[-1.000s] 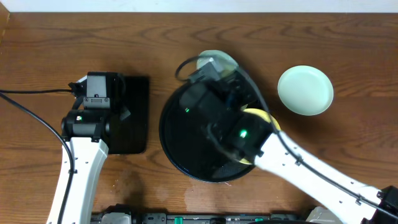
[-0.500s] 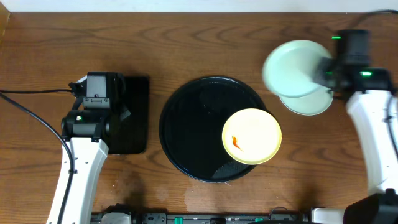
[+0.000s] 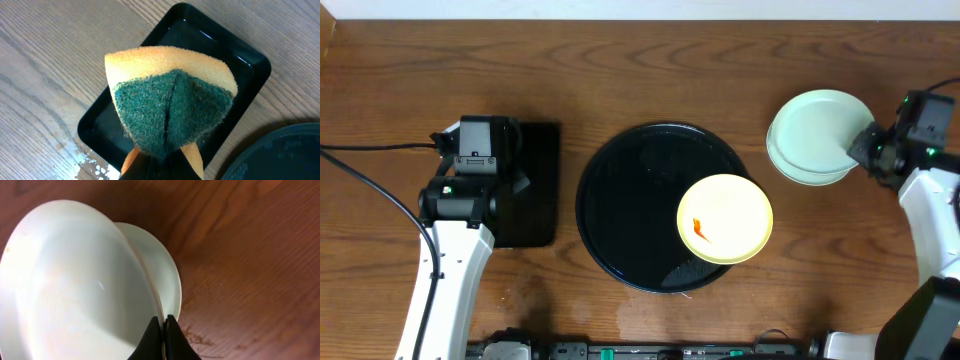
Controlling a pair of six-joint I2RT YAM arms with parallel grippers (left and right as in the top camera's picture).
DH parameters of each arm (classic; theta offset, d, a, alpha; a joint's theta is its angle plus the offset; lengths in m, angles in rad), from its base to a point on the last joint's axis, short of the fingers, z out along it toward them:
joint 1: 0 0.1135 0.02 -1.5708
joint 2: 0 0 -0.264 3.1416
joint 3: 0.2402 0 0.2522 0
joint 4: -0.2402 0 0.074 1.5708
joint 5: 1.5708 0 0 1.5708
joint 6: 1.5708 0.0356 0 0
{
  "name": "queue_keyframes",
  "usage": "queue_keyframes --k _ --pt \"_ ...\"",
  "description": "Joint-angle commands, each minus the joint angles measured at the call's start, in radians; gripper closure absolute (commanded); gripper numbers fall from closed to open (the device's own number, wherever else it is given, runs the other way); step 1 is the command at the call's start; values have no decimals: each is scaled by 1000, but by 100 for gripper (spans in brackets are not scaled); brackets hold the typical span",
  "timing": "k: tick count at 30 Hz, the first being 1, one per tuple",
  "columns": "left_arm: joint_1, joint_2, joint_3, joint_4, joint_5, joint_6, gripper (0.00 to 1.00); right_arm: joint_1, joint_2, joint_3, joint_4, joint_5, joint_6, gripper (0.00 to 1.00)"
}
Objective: Clean dirty plates on tray and stack at the side
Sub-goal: 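Move the right gripper to the rim of the cream-yellow plate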
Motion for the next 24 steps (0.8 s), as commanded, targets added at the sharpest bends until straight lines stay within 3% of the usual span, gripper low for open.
queue_keyframes --k 1,9,15,17,19,24 --pt "5 4 11 1 -5 6 92 -2 3 -78 77 -4 60 99" --pt "5 4 11 1 -5 6 92 -2 32 -95 147 42 84 96" --pt "5 4 11 0 -5 6 92 -2 102 -95 191 38 84 88" --pt "5 4 11 1 -5 6 92 -2 122 -95 195 37 84 81" --pt "5 4 11 1 -5 6 92 -2 131 -95 196 13 73 65" --pt "5 4 11 1 -5 6 92 -2 74 -93 165 -235 -15 57"
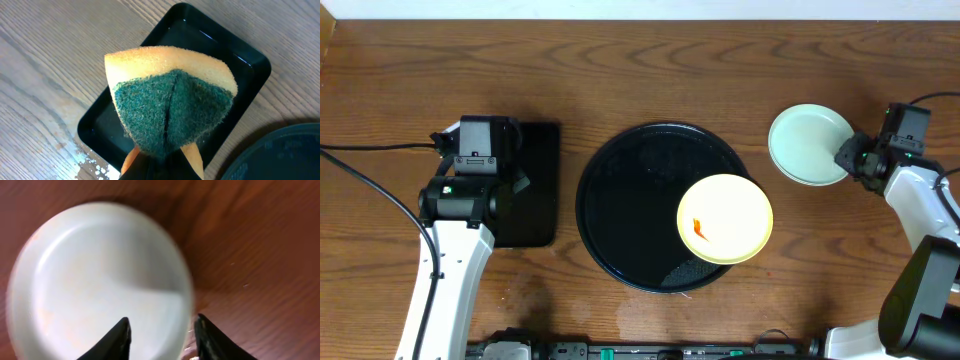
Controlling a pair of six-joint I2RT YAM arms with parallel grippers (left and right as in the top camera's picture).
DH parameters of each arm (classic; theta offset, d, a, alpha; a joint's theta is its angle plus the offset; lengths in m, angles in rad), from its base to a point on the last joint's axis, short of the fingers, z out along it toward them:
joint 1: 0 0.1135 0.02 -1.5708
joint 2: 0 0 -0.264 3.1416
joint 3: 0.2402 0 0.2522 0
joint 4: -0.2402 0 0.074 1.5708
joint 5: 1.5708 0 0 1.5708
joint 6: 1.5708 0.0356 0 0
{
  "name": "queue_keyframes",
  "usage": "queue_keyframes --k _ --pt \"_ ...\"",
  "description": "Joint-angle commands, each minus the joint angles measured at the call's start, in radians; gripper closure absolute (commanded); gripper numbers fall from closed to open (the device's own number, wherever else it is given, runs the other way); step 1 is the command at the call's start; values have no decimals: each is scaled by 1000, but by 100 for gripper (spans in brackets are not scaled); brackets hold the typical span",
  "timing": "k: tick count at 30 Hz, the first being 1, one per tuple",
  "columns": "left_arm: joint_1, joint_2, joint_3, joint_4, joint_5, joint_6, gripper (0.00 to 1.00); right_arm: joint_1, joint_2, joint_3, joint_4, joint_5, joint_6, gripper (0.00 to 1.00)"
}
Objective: Clean dirty plates on tray and stack at the side
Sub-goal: 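Move the right gripper to the rim of the cream-yellow plate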
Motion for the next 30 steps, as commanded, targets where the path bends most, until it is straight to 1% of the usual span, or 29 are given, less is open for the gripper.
queue_keyframes --k 1,5,6,8,13,16,18,21,23,28,30 --pt "5 4 11 0 -5 6 91 -1 -74 5 -34 -208 -56 55" --pt "5 4 11 0 -6 6 92 18 -211 5 -170 -343 -62 37" --pt "5 4 11 0 -6 6 92 31 -248 5 -213 -363 -77 31" --pt "5 4 11 1 -6 6 91 69 -318 5 -313 -360 -100 1" --pt "5 4 11 1 -6 6 92 191 -398 5 -532 -261 -80 1" --pt "5 4 11 0 -6 6 92 278 -395 -8 -616 -156 -4 1" --pt "5 4 11 0 -6 6 92 333 -394 -37 -628 -51 70 1" --pt "5 4 11 0 -5 6 91 388 -394 -94 -593 53 147 1" --pt "5 4 11 0 -5 6 92 407 -394 -156 -508 33 147 1" --pt "5 4 11 1 -5 6 92 410 -393 -253 -372 -15 147 16" --pt "5 4 11 1 -5 6 92 410 -389 -279 -337 -22 147 18"
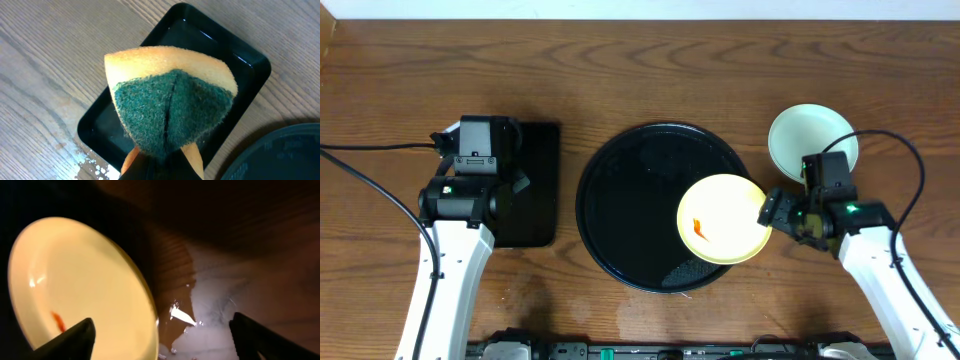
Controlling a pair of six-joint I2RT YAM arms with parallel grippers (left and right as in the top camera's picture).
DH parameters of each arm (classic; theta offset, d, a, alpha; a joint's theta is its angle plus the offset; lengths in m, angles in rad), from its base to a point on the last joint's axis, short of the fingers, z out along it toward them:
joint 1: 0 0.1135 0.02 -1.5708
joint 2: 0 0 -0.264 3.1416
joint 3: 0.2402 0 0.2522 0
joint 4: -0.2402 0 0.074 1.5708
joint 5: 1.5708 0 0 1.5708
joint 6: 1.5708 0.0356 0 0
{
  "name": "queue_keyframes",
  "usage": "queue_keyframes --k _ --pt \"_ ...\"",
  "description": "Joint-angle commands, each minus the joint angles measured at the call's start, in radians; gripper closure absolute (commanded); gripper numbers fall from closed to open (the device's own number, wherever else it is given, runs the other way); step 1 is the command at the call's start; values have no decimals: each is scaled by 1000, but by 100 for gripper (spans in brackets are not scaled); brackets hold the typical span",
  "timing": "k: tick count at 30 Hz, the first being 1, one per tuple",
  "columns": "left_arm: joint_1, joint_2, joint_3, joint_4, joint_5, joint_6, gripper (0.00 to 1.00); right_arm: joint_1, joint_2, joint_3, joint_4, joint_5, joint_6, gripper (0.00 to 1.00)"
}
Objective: Clean dirty plates on tray and stack at the side
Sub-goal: 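Move the right gripper to the rim of the cream-yellow plate, then drag the cream-yellow plate to the tray center with the right gripper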
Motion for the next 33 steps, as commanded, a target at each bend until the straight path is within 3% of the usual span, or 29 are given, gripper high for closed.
queue_keyframes --k 1,6,14,22,33 --pt "5 4 11 0 -6 6 91 9 11 -45 42 -4 19 18" --pt "5 4 11 0 -6 6 92 10 37 -69 93 -28 19 36" --pt "5 4 11 0 -6 6 92 10 145 -77 183 -102 17 37" --pt "5 4 11 0 -6 6 91 10 154 -77 242 -135 0 99" --pt "5 4 11 0 -6 6 91 19 153 24 264 -267 -64 99"
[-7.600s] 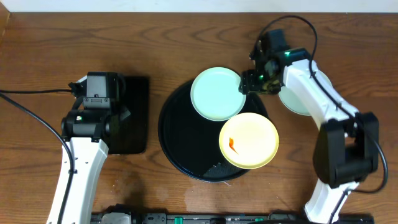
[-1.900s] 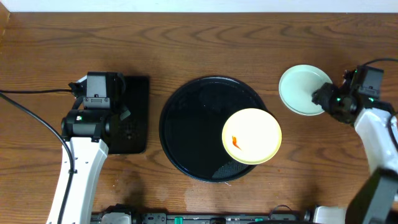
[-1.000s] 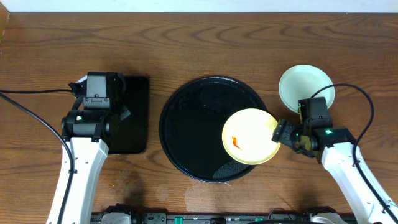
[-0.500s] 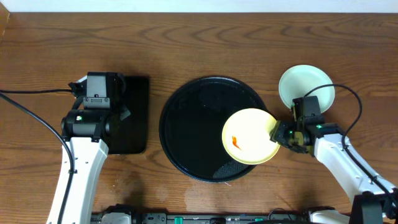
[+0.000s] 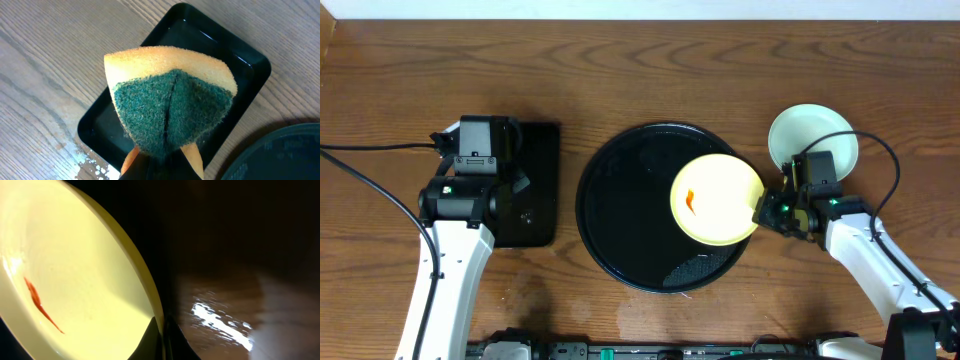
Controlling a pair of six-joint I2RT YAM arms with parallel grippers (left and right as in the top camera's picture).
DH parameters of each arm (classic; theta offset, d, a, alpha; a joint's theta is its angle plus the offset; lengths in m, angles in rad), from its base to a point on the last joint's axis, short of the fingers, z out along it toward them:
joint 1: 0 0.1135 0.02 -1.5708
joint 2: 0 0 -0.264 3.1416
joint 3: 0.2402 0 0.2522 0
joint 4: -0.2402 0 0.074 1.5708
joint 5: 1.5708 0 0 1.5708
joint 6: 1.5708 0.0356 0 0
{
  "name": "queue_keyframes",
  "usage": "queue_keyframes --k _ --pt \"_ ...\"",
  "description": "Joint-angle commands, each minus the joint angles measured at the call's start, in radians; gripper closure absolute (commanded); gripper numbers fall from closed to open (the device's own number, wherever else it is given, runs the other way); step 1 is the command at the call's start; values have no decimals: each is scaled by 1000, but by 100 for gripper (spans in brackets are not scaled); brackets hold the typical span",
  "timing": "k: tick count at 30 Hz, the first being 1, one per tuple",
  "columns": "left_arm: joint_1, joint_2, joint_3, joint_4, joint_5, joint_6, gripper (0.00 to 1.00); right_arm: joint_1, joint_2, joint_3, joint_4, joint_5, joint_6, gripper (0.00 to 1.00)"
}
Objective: Clean dirty plates on tray and stack at the side
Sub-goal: 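Drag the cream-yellow plate to the tray center with the right gripper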
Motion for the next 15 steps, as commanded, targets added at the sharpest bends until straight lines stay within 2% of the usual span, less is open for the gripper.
queue_keyframes --k 1,5,10,15 --pt "5 4 11 0 -5 6 92 28 1 83 27 -84 -33 99" --pt "5 4 11 2 34 7 91 100 5 98 122 -63 -32 99" --pt "5 4 11 20 138 80 92 208 51 98 189 92 7 99" --pt "4 4 11 64 388 196 92 291 181 98 264 78 70 99"
